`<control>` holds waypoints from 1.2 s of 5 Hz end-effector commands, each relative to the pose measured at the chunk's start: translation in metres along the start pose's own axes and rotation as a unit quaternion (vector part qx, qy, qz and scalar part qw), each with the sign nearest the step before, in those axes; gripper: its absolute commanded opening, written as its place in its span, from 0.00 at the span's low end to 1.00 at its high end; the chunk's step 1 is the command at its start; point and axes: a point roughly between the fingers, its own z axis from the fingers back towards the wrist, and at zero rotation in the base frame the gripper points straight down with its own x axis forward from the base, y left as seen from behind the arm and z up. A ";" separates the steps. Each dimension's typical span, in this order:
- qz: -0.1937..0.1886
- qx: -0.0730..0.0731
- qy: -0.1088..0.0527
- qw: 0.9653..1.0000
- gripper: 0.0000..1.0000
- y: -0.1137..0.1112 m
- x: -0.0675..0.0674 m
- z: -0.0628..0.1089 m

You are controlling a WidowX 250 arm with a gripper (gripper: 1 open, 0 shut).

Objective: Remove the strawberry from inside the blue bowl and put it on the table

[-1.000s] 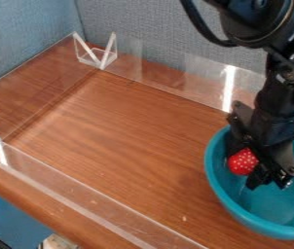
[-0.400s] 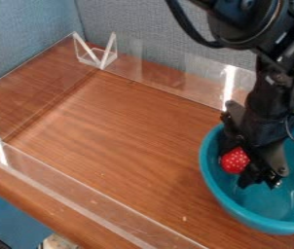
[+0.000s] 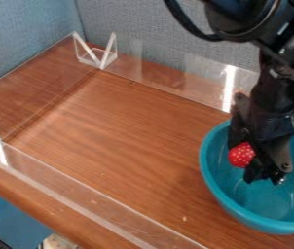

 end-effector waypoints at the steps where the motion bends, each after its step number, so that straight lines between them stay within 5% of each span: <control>1: 0.013 0.018 -0.035 0.999 0.00 0.012 0.004 0.033; 3: -0.014 0.020 -0.044 0.999 0.00 0.025 -0.002 0.040; 6: 0.072 0.049 -0.030 0.996 0.00 0.020 -0.008 0.037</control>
